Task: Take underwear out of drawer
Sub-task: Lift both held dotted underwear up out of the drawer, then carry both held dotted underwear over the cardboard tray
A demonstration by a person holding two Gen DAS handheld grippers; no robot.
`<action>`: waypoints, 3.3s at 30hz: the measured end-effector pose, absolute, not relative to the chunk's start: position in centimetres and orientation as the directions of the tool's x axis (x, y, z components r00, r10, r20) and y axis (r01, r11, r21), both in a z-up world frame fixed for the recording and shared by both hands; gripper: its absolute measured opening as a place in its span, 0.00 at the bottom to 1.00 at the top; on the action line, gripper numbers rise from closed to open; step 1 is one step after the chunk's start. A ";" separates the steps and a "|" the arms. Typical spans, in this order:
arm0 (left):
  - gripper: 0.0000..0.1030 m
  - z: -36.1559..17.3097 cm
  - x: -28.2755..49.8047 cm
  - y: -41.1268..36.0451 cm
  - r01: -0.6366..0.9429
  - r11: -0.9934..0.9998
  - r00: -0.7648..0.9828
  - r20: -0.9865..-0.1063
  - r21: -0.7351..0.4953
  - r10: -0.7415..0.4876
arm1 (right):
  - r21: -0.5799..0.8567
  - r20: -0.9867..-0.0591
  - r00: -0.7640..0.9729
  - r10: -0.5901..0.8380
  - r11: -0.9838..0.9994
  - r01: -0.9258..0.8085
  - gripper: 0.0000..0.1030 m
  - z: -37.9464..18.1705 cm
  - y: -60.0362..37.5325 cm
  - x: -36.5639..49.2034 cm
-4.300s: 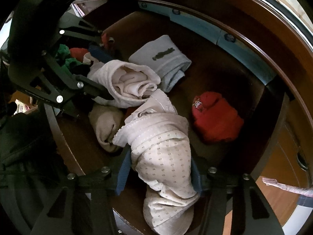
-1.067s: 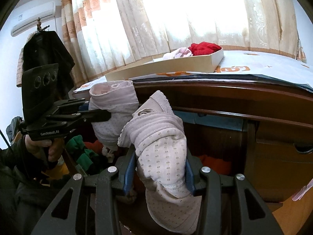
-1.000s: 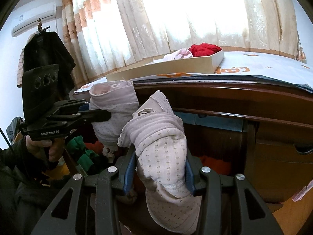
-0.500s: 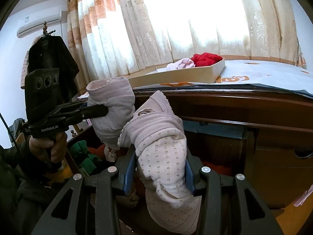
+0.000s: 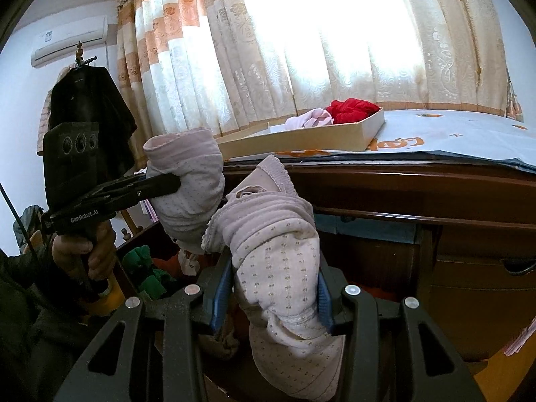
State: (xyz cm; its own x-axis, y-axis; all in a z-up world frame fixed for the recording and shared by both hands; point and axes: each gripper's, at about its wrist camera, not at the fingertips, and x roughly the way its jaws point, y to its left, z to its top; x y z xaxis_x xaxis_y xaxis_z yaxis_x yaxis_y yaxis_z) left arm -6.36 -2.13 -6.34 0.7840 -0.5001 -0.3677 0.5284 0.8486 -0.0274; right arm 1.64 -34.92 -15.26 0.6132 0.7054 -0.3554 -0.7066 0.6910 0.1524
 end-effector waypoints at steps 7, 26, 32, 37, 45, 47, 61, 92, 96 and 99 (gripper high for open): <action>0.23 -6.3 -6.5 -2.1 0.522 0.852 0.790 -0.359 -0.031 -0.497 | 0.156 -0.346 0.618 0.705 0.693 -0.704 0.44 -15.1 -35.0 1.5; 0.23 -5.7 -6.1 -1.5 0.489 0.870 0.806 -0.346 -0.066 -0.479 | 0.136 -0.343 0.622 0.704 0.693 -0.708 0.44 -13.0 -34.0 0.9; 0.23 -5.1 -6.2 -1.3 0.480 0.875 0.816 -0.335 -0.063 -0.472 | 0.133 -0.338 0.623 0.705 0.691 -0.710 0.44 -12.3 -33.8 0.9; 0.23 -4.3 -6.4 -1.0 0.473 0.879 0.825 -0.320 -0.059 -0.466 | 0.128 -0.327 0.623 0.710 0.687 -0.716 0.44 -11.6 -33.6 0.7; 0.23 -3.3 -6.4 -0.9 0.463 0.885 0.837 -0.304 -0.048 -0.455 | 0.121 -0.316 0.624 0.714 0.683 -0.720 0.44 -10.2 -33.0 0.8; 0.23 -3.0 -6.4 -0.9 0.460 0.887 0.840 -0.302 -0.045 -0.451 | 0.123 -0.317 0.624 0.714 0.683 -0.720 0.44 -9.9 -32.9 0.9; 0.23 -1.1 -6.1 -0.3 0.428 0.903 0.863 -0.278 -0.042 -0.422 | 0.138 -0.299 0.619 0.726 0.675 -0.725 0.44 -7.7 -32.1 1.9; 0.23 2.1 -4.2 1.5 0.374 0.927 0.893 -0.257 -0.034 -0.370 | 0.166 -0.277 0.610 0.743 0.662 -0.731 0.44 -4.0 -30.2 4.3; 0.23 2.1 -3.6 1.8 0.364 0.930 0.894 -0.263 -0.047 -0.363 | 0.170 -0.275 0.608 0.745 0.660 -0.731 0.44 -3.6 -29.9 4.7; 0.23 2.1 -3.3 2.2 0.357 0.932 0.894 -0.266 -0.066 -0.362 | 0.174 -0.274 0.608 0.745 0.661 -0.730 0.44 -3.5 -29.6 5.0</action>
State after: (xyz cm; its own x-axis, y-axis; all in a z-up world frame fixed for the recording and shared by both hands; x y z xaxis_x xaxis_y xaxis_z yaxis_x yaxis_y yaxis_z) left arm -3.27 2.18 2.10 0.8937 -0.3615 -0.2656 0.3573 0.9317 -0.0658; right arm 5.02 -29.62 -3.46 0.6084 0.7448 -0.2741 -0.7304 0.6605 0.1738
